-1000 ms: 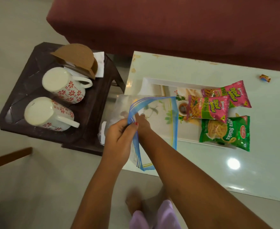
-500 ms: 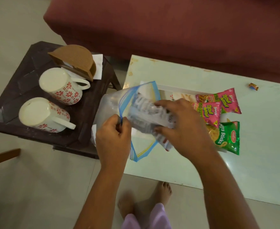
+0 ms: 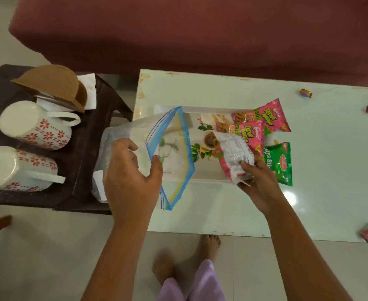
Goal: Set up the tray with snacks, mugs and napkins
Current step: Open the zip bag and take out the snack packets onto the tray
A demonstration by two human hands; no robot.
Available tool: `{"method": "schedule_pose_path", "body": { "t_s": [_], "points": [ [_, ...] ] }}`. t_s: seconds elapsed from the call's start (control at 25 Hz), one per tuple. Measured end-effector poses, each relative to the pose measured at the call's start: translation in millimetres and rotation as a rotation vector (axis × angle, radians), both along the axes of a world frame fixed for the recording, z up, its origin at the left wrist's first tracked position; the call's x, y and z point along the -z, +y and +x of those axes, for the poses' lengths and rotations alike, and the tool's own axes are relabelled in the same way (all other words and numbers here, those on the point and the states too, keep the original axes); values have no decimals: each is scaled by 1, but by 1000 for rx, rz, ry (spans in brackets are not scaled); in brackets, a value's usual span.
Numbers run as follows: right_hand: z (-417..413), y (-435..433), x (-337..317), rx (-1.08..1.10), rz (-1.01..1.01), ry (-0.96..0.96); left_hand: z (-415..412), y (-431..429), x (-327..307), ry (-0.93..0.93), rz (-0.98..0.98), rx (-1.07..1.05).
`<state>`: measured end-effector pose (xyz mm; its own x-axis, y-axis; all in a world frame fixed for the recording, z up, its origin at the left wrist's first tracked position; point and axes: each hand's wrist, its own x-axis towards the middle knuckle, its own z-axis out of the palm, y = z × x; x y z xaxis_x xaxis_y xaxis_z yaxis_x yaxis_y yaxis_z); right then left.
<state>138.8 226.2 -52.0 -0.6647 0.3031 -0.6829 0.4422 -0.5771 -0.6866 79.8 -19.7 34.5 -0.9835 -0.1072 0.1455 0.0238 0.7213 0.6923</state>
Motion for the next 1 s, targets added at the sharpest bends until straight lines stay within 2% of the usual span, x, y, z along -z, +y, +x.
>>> {"method": "schedule_pose_path", "body": {
  "t_s": [0.12,0.2,0.32,0.4,0.48,0.64,0.8,0.88,1.0],
  "points": [
    [-2,-3,6,171,-284,-60,0,23,-3,71,-98,144],
    [-5,-5,8,160,-386,-115,2,49,-2,43,-64,308],
    [-11,-5,10,100,-440,-180,3,85,16,-225,93,521],
    [-12,-1,12,147,-452,-232,-1,99,40,-462,99,570],
    [-11,3,15,177,-457,-270,-6,104,64,-600,100,570],
    [-8,9,18,71,-429,-311,-10,111,91,-736,355,442],
    [-8,17,11,-133,-227,-379,-7,121,104,-741,368,410],
    [-11,19,4,-288,71,-443,-4,129,106,-717,354,416],
    [-17,27,-3,-520,639,-501,0,141,108,-706,333,441]
  ]
}}
